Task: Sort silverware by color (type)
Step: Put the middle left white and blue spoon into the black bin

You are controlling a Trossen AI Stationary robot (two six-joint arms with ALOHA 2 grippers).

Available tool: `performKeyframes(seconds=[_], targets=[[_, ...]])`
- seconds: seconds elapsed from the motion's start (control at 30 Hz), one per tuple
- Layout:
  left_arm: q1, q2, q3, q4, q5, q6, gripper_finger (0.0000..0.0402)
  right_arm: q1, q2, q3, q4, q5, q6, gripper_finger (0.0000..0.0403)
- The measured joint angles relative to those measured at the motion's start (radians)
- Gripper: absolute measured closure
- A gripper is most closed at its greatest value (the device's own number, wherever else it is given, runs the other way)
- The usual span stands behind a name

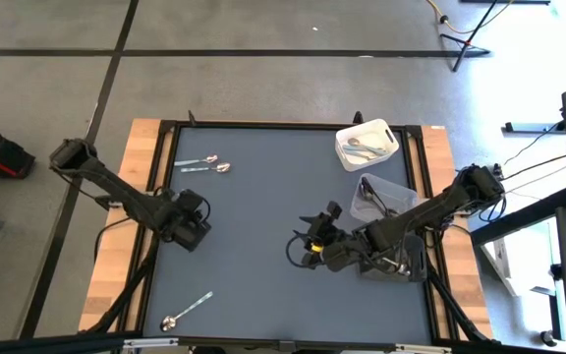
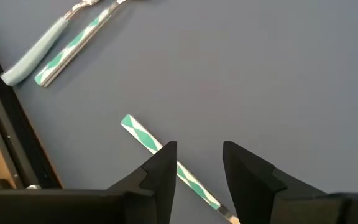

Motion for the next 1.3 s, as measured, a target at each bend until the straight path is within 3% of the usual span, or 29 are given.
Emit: performKeyframes(seconds=[0.77, 1.3], targets=[[0.169, 0.274, -0.014, 0.057, 0.136, 0.134, 0.0277, 0.0, 0.0, 0.0, 0.0, 0.0, 0.007, 0.0229], [0.079, 0.268, 0.005, 0.126, 0.163, 0.13, 0.0277, 0.0, 0.0, 0.0, 0.024, 0.0, 0.007, 0.0229]])
